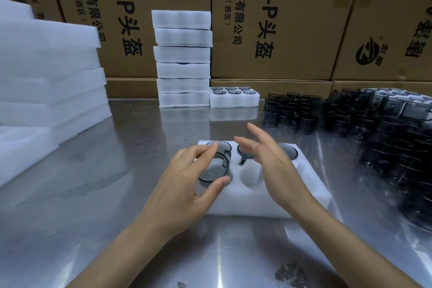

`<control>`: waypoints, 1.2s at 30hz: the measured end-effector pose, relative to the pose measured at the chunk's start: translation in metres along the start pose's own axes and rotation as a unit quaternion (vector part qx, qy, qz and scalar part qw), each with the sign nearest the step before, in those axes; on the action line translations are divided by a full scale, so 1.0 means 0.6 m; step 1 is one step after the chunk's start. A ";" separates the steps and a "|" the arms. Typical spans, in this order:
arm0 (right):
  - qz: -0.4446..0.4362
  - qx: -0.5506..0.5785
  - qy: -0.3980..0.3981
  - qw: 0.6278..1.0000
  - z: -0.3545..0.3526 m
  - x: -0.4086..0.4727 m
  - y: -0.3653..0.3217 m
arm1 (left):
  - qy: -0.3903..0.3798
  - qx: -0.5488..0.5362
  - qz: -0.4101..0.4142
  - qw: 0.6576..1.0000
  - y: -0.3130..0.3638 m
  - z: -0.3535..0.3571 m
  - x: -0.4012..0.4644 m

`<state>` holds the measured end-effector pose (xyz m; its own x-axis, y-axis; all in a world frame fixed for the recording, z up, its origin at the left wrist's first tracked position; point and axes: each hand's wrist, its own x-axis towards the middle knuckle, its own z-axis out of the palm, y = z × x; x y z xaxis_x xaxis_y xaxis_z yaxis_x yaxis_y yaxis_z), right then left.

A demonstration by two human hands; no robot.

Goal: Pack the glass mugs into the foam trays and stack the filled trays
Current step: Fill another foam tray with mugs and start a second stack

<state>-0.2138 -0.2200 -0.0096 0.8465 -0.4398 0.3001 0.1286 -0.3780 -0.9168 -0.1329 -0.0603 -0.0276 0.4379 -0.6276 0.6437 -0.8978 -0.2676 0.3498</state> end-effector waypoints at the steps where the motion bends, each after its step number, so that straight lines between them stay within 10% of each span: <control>1: -0.010 -0.012 -0.003 1.000 0.001 -0.003 -0.001 | -0.001 -0.001 -0.002 1.000 0.000 0.000 0.000; 10: -0.187 -0.337 -0.094 0.918 0.014 -0.016 0.007 | -0.051 0.028 0.043 0.997 -0.002 -0.007 -0.009; 27: -0.136 -0.547 -0.111 0.819 0.017 -0.017 0.007 | -0.145 0.119 0.053 0.981 -0.002 0.020 -0.007; 32: -0.135 -0.500 -0.137 0.844 0.011 -0.016 0.005 | -0.114 0.072 0.023 0.991 0.001 0.025 -0.012; 36: -0.085 -0.270 -0.157 0.946 -0.011 0.004 -0.004 | -0.081 0.040 0.024 0.996 -0.005 0.028 -0.016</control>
<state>-0.2156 -0.2258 -0.0048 0.9600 -0.1034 0.2601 0.0660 -0.8195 -0.5693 -0.1352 -0.0660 -0.0462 0.3868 -0.7496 0.5371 -0.9212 -0.2878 0.2618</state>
